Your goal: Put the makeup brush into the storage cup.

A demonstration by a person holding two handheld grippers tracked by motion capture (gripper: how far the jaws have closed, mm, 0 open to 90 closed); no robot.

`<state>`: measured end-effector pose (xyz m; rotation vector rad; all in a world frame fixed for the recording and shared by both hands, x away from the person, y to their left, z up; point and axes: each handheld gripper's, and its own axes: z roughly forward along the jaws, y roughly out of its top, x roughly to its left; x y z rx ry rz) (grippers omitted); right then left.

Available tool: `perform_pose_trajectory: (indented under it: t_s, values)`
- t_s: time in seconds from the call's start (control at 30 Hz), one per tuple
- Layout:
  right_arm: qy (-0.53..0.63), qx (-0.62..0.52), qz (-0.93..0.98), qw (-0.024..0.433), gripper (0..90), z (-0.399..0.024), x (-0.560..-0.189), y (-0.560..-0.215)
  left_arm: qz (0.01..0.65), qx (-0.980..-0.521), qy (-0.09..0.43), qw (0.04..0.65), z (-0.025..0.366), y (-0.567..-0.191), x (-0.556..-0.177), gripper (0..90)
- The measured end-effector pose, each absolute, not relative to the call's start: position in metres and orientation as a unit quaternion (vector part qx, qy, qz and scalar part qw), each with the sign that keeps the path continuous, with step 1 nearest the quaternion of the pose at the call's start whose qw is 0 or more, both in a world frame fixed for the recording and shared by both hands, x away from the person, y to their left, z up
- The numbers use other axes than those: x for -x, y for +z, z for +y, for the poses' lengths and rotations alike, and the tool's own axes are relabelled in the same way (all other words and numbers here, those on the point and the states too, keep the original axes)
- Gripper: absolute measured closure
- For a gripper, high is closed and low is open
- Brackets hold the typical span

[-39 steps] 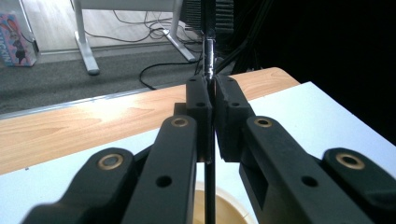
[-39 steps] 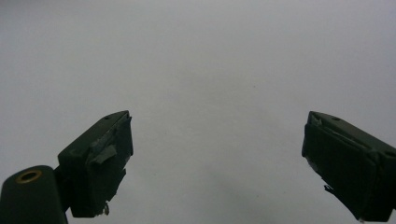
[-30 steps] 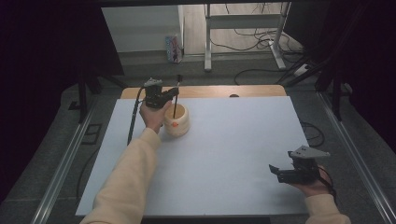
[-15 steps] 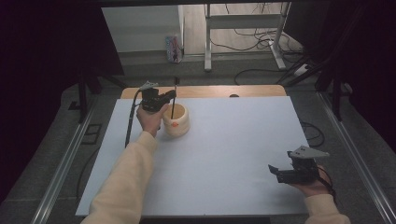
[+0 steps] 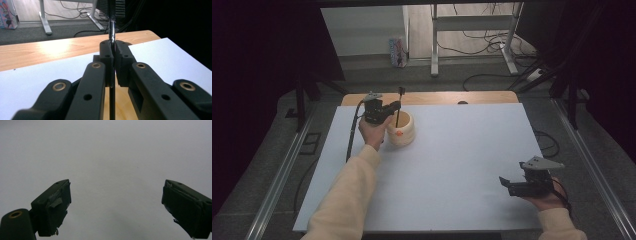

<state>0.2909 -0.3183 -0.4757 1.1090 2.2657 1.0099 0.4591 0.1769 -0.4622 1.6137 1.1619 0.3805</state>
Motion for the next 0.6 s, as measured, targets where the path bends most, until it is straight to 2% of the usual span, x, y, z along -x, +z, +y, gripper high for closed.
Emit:
perform_pose_trajectory:
  t_s: [0.6]
  values:
    - [0.364, -0.396, 0.816, 0.212, 8.9, -0.317, -0.290, -0.475, 0.475, -0.699, 0.160, 0.510, 0.178, -0.471, -0.441, 83.9]
